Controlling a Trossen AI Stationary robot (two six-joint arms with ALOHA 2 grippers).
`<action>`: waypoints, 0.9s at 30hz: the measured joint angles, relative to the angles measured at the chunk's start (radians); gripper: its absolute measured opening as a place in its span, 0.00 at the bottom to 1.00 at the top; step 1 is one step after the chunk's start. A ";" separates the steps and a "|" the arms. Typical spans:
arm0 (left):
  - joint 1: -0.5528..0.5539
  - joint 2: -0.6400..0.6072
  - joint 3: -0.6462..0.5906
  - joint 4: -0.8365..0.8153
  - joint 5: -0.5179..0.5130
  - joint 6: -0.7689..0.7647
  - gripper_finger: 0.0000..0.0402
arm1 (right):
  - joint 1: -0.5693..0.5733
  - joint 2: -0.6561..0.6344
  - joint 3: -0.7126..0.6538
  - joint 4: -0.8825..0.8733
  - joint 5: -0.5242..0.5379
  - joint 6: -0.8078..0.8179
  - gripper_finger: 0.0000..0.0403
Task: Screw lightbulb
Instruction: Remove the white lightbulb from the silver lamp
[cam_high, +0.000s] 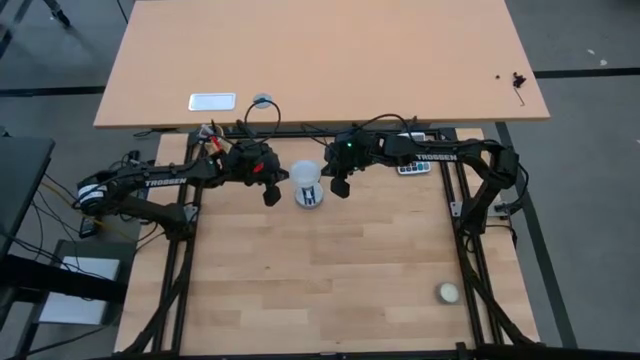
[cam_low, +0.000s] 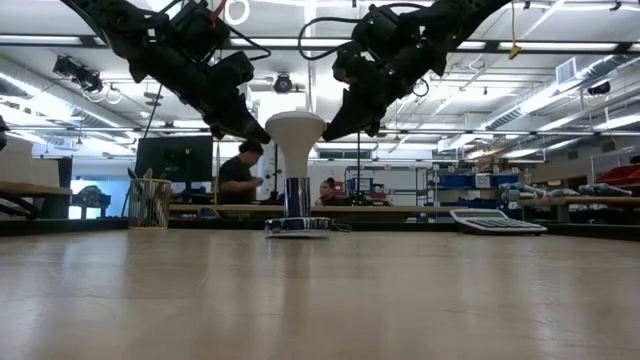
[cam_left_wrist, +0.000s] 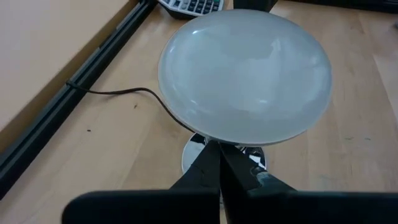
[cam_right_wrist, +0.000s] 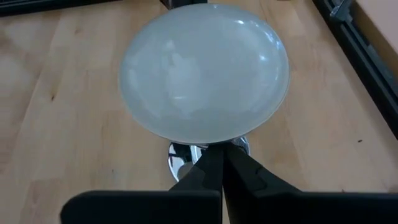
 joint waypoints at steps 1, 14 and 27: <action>0.000 0.000 0.000 0.000 0.000 0.000 0.00 | 0.000 0.000 0.000 0.000 -0.001 0.000 0.02; -0.005 0.007 0.000 -0.021 0.013 -0.007 0.00 | 0.001 0.000 0.000 -0.037 -0.007 -0.012 0.02; -0.040 0.035 -0.040 0.017 0.005 -0.018 0.00 | 0.001 0.000 0.001 -0.078 -0.007 -0.017 0.04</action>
